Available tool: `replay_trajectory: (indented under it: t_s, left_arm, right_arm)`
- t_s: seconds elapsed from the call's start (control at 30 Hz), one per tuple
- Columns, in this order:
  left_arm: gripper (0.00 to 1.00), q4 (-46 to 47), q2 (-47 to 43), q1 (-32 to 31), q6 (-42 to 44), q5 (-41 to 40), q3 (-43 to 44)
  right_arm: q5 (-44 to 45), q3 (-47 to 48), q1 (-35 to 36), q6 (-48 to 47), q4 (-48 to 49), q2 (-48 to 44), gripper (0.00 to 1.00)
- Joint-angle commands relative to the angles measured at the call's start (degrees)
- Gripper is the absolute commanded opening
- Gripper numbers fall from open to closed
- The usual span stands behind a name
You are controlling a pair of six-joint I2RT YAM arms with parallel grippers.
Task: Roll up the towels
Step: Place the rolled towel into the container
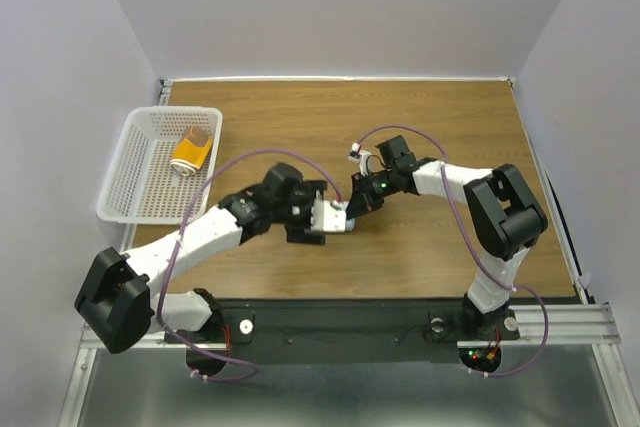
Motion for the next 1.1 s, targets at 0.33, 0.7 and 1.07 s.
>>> replay_trajectory:
  t_s: [0.33,0.7,1.07]
  left_arm:
    - [0.99,22.3,7.3,-11.7,6.4,-19.6,-9.1]
    - [0.98,24.5,15.8,-11.8,10.1,-18.4,-9.0]
    - [0.38,10.9,24.8,-7.8,6.6,-11.9,0.6]
  right_arm:
    - [-7.6,5.5,-2.4,1.5,-8.2,7.3,0.01]
    - [-12.6,11.1,-2.9,-1.2,-13.8,11.6,0.01]
    - [-15.5,17.1,-3.8,-7.9,-23.9,14.8,0.13]
